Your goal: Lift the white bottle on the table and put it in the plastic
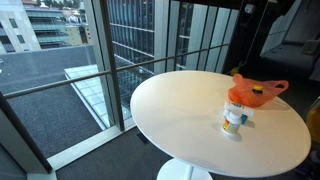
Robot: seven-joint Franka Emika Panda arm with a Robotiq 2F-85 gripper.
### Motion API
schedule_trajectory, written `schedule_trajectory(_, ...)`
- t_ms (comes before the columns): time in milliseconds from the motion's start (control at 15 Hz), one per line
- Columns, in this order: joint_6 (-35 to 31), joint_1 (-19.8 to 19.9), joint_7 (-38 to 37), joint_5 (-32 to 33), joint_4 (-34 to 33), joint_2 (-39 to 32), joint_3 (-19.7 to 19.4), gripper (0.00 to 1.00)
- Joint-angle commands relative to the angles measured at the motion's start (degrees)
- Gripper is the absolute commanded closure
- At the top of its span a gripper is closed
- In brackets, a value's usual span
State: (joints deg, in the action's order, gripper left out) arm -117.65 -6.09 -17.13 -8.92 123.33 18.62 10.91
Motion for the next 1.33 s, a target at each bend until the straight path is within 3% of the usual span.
schedule_trajectory(0,0.11,-0.26,-0.08,0.11,-0.13,-0.05,-0.23,0.0)
schedule_trajectory(200,0.11,-0.26,-0.08,0.11,-0.13,-0.04,-0.23,0.0)
schedule_trajectory(800,11.51,1.09,-4.92,9.12,-6.92,-8.98,0.05,0.0)
schedule_trajectory(1267,10.65,1.3,3.63,8.28,-7.02,-15.86,-3.72,0.0)
